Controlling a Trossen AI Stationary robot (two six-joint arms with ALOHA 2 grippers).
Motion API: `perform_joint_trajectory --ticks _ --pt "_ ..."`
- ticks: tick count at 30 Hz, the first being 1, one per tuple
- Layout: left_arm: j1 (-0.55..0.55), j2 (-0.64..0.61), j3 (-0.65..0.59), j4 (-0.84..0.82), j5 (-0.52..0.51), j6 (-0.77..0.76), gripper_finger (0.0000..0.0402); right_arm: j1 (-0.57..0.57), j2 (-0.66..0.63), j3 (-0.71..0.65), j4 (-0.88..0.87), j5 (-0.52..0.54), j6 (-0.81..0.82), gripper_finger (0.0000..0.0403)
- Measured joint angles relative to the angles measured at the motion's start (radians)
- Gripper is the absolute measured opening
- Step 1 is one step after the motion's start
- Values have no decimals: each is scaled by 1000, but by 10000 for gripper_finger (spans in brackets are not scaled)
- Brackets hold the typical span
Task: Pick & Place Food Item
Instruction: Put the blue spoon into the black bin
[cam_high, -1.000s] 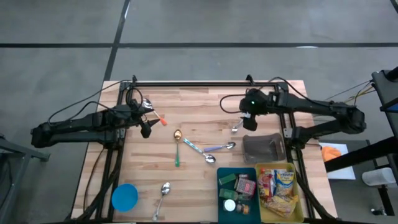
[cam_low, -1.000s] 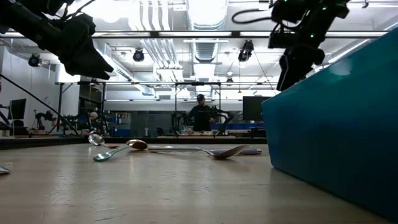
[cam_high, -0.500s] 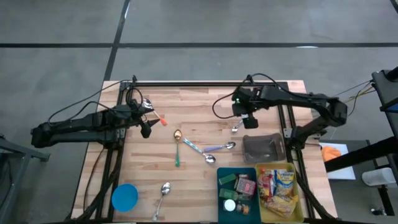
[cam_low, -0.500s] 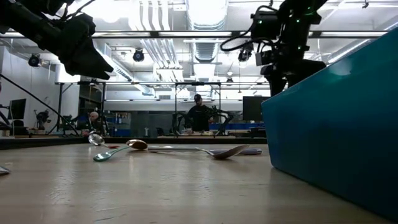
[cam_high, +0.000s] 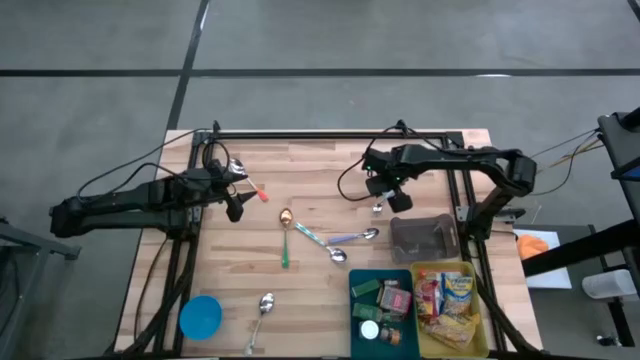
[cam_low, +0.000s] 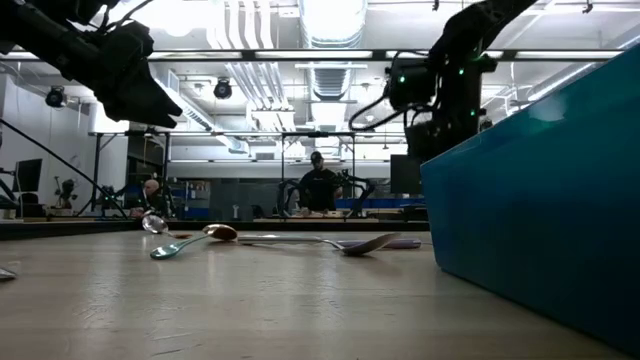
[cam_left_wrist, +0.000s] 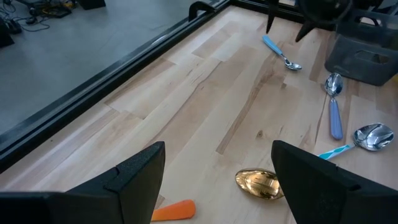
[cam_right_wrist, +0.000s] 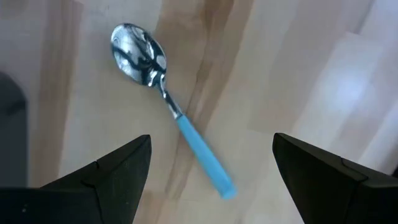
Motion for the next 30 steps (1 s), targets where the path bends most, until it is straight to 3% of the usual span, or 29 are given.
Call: perform_joint_trajectory --ticks 12,30 --pt "0 0 0 0 0 0 298 0 127 1 42 -39 -69 333" --pt "0 0 0 0 0 0 298 28 146 -57 122 -62 -27 333"
